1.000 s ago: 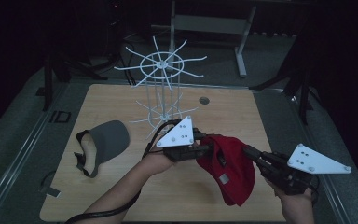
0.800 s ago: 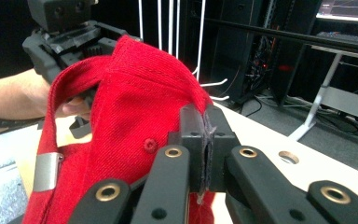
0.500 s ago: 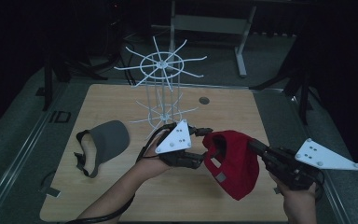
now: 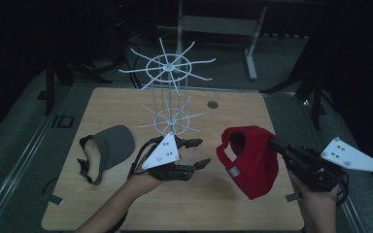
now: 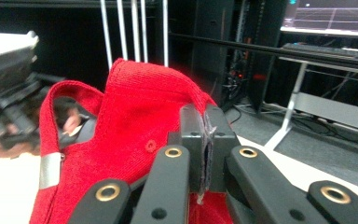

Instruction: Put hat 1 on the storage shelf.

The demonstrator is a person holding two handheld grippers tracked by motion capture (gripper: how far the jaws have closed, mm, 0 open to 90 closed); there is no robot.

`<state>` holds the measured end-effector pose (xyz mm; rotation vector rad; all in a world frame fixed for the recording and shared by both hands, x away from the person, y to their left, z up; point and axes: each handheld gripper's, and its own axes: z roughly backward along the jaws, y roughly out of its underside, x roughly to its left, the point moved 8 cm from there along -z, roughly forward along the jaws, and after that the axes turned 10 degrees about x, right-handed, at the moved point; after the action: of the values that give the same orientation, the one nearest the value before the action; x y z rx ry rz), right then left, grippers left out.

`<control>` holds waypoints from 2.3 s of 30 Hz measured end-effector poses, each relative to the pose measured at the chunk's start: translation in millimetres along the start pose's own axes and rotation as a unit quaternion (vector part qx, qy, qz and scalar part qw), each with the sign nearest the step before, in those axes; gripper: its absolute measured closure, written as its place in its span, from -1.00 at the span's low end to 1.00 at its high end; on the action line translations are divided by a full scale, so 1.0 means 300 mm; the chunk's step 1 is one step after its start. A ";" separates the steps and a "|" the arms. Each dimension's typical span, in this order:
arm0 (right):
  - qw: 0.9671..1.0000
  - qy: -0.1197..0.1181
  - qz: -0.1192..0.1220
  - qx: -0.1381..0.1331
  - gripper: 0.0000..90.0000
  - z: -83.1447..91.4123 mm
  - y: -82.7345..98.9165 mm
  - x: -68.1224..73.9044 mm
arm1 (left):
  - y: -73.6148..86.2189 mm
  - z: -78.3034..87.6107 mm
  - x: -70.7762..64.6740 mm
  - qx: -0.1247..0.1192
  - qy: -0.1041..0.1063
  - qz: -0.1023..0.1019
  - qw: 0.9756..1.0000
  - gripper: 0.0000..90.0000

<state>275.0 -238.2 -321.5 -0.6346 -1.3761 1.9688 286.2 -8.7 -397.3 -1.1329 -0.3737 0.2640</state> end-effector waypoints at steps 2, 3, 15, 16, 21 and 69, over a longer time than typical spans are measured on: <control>1.000 0.005 -0.004 -0.001 0.97 0.000 -0.009 -0.015 | 0.026 0.006 -0.004 0.003 0.000 0.005 1.000 -0.02; 1.000 0.007 -0.005 -0.002 0.97 0.001 -0.014 -0.022 | 0.040 0.010 -0.005 0.004 -0.002 0.005 1.000 -0.02; 0.999 0.033 -0.016 -0.028 0.97 0.014 -0.122 -0.097 | 0.193 0.046 -0.029 0.018 -0.001 0.041 0.999 -0.02; 0.999 0.039 -0.016 -0.033 0.96 0.011 -0.154 -0.107 | 0.206 0.048 -0.031 0.020 -0.005 0.042 0.999 -0.02; 0.998 0.049 -0.014 -0.042 0.97 -0.005 -0.228 -0.124 | 0.262 0.057 -0.039 0.021 -0.007 0.057 0.998 -0.02; 1.000 -0.007 0.006 0.012 0.96 -0.288 -0.222 -0.017 | 0.357 0.067 -0.027 0.030 -0.021 0.080 0.996 -0.02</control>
<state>354.3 -171.2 -287.4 -0.6202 -1.3582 2.0006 268.6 48.1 -489.1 -1.1001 -0.3113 0.4376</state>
